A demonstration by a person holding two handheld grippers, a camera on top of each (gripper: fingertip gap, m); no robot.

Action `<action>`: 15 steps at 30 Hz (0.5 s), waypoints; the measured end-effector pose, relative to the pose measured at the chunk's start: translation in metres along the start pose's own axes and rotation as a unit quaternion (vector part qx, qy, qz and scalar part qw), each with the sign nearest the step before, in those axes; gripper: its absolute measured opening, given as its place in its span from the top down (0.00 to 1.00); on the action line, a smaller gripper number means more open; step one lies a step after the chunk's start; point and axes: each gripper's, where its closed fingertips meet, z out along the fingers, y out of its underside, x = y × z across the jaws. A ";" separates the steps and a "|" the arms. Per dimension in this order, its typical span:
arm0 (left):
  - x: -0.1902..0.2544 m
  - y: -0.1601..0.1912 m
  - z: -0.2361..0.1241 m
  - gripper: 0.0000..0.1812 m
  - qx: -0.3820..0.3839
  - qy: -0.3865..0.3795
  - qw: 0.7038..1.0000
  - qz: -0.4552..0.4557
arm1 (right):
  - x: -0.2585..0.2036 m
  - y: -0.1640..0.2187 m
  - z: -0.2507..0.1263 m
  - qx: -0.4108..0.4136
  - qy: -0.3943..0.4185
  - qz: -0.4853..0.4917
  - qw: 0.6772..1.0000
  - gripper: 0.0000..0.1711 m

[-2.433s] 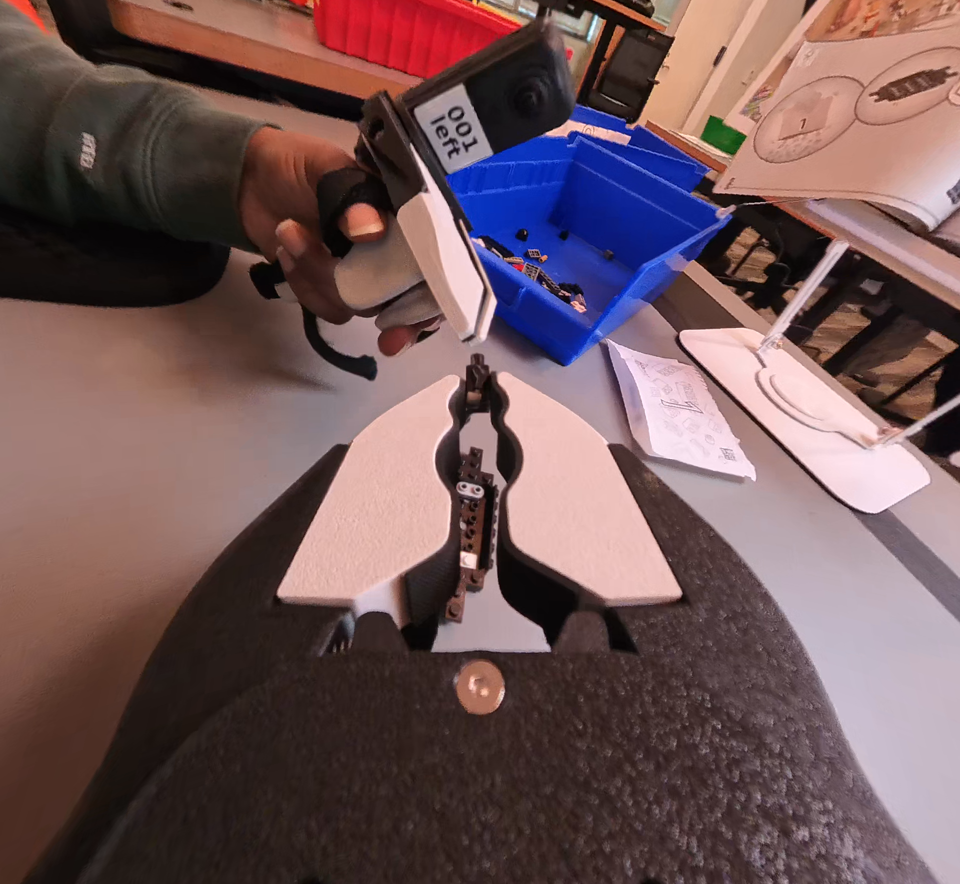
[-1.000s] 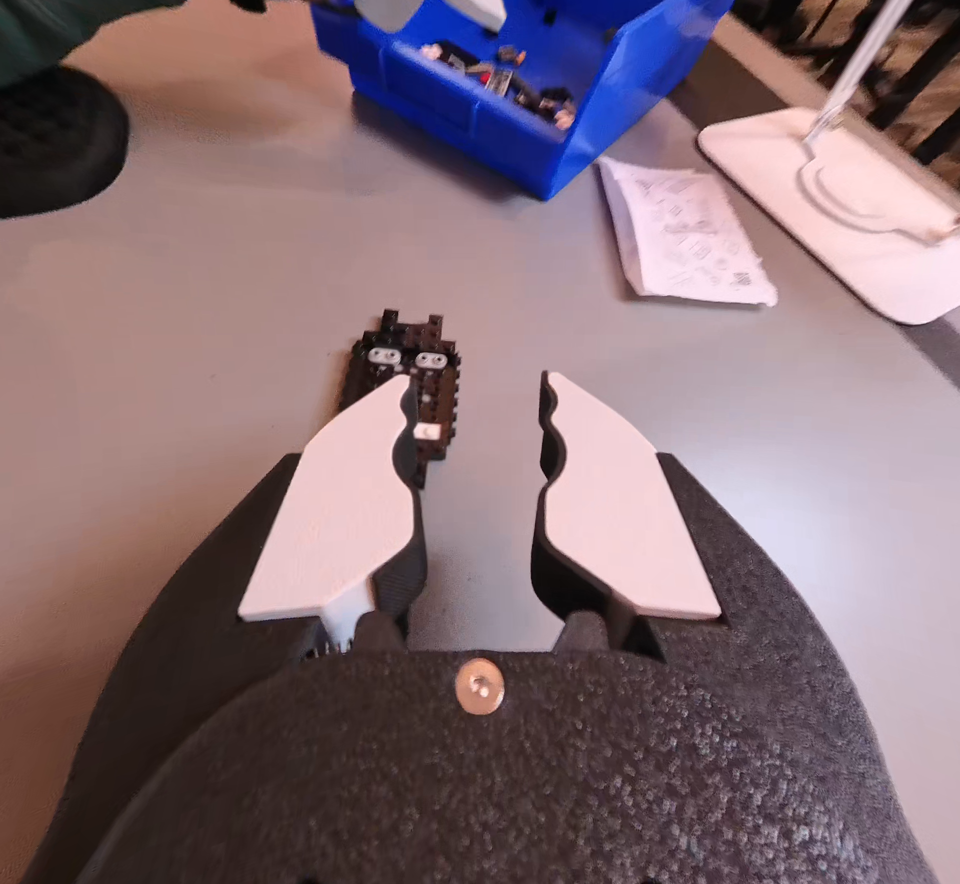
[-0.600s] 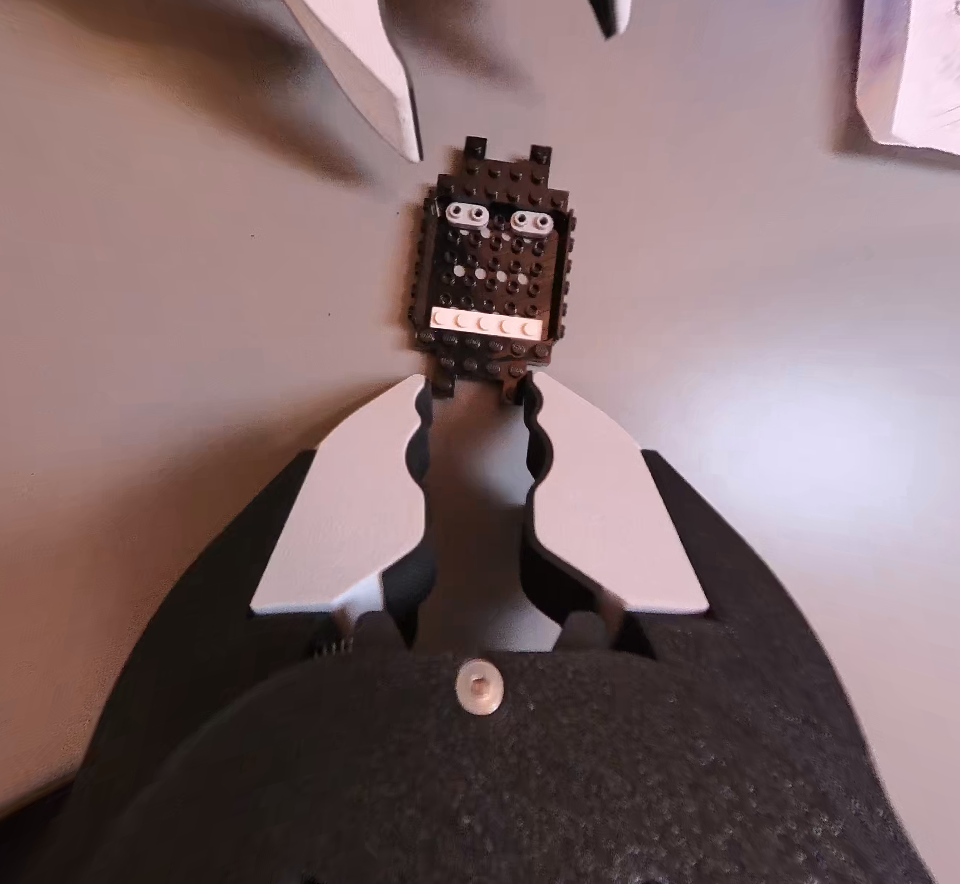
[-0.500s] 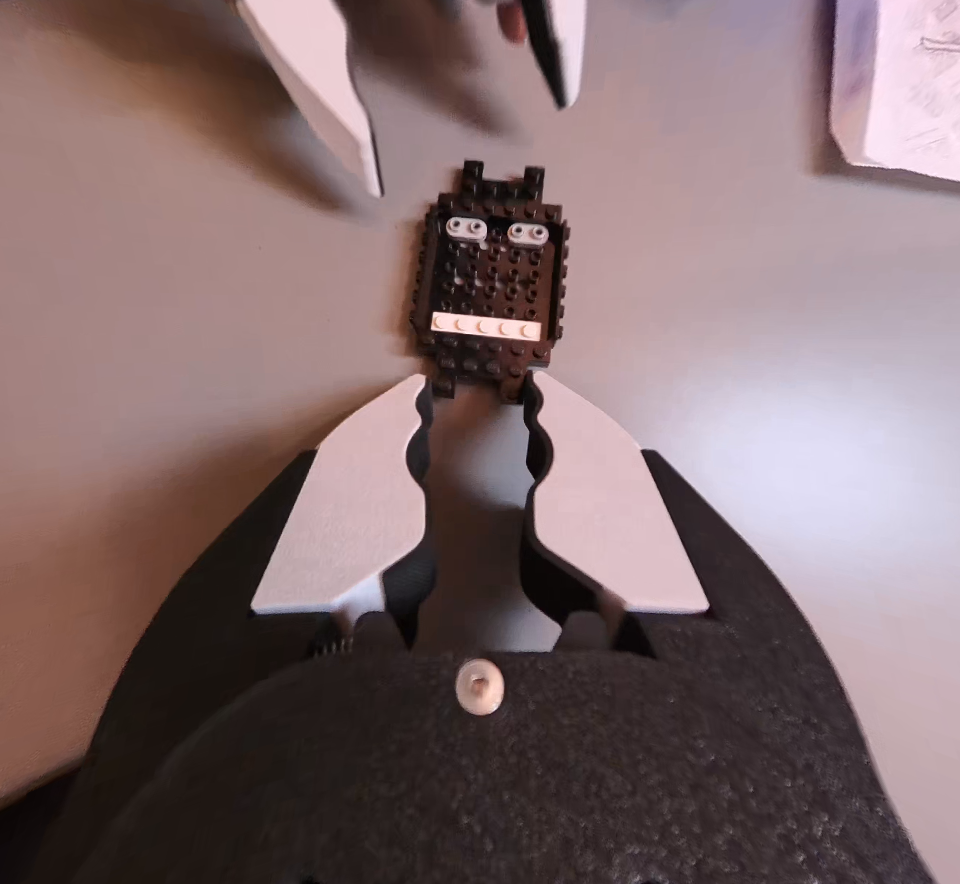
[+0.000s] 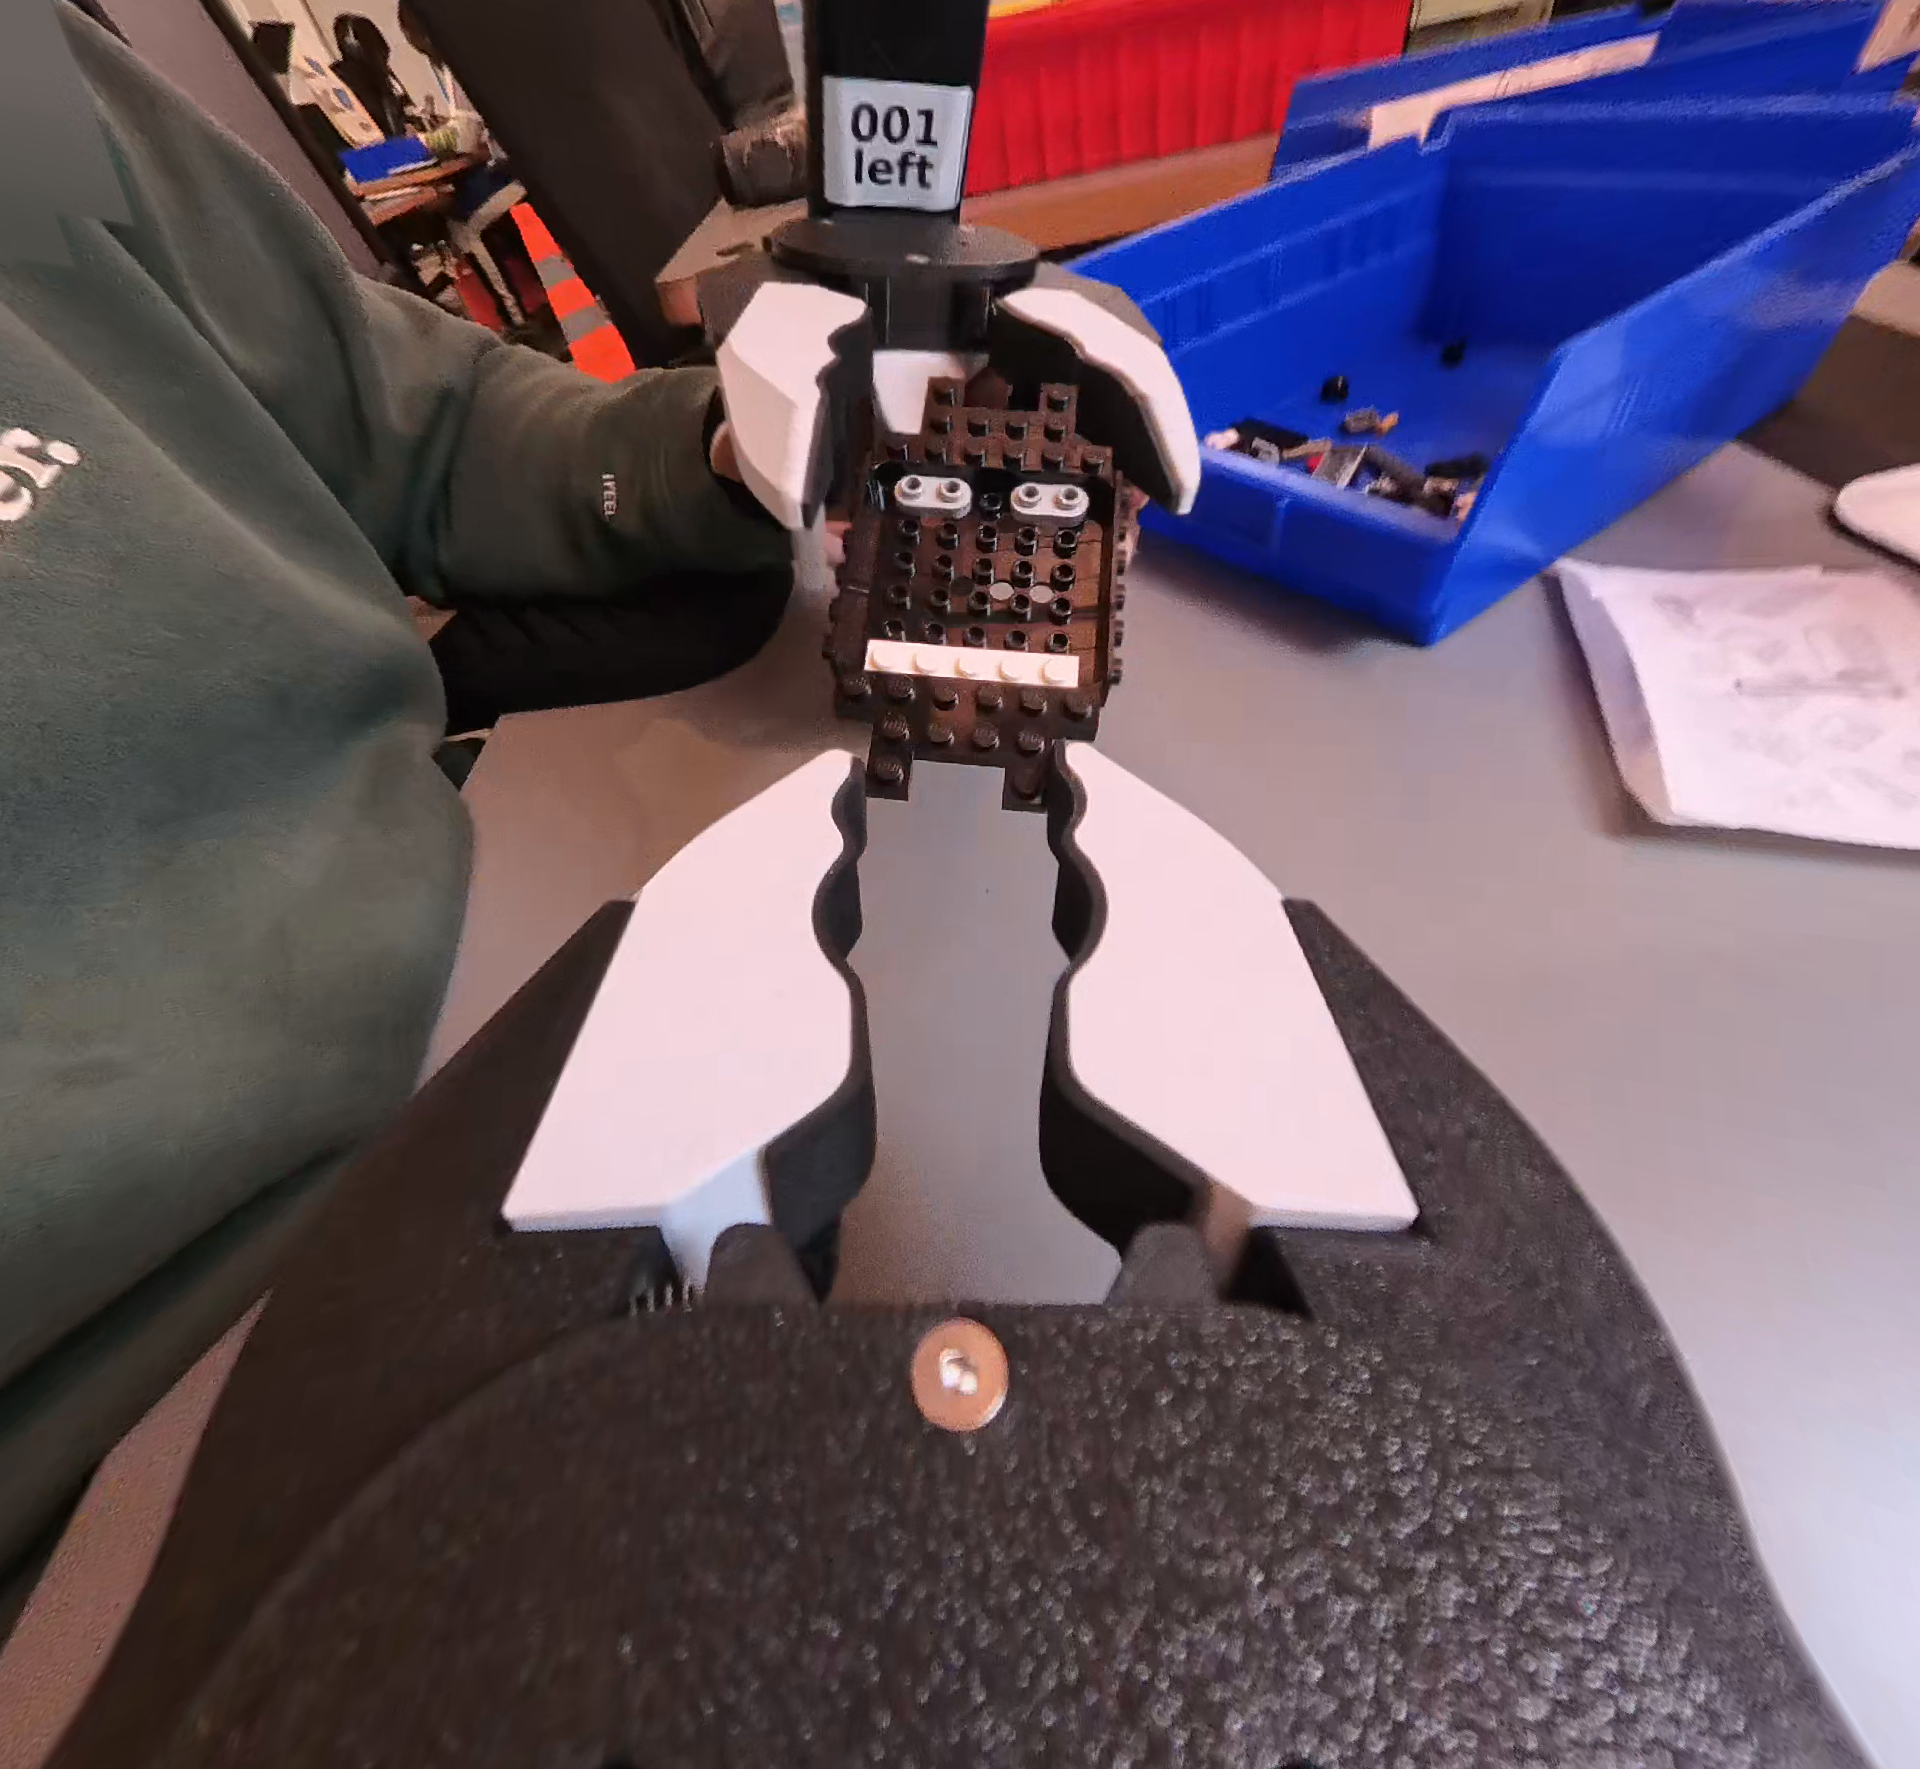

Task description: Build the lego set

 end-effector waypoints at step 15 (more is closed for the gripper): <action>0.016 0.001 -0.002 0.62 -0.038 -0.021 0.989 0.139 | -0.011 -0.014 0.001 0.041 -0.007 -0.044 0.998 0.81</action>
